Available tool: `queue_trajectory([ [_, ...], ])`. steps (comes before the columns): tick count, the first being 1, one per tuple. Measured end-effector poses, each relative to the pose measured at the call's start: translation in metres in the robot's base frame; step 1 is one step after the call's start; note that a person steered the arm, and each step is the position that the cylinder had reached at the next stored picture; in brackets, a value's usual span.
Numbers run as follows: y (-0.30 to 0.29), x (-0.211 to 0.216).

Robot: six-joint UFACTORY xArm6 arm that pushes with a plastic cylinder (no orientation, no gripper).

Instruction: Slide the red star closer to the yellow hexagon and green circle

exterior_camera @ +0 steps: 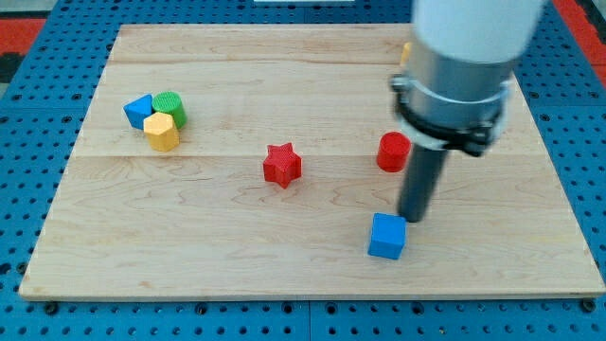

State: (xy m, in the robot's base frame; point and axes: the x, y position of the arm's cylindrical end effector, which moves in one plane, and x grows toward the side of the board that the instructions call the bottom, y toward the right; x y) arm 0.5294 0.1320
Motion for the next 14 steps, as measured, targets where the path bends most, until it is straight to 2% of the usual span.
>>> queue_trajectory([
  [1, 0.039, 0.042],
  [2, -0.05, 0.076],
  [3, -0.091, 0.03],
  [4, -0.076, 0.049],
  [5, -0.03, 0.058],
  [6, 0.01, 0.038],
  [8, 0.068, 0.03],
  [9, -0.002, -0.012],
  [10, -0.079, -0.024],
  [11, -0.037, -0.013],
  [13, -0.19, -0.073],
  [14, -0.227, -0.104],
])
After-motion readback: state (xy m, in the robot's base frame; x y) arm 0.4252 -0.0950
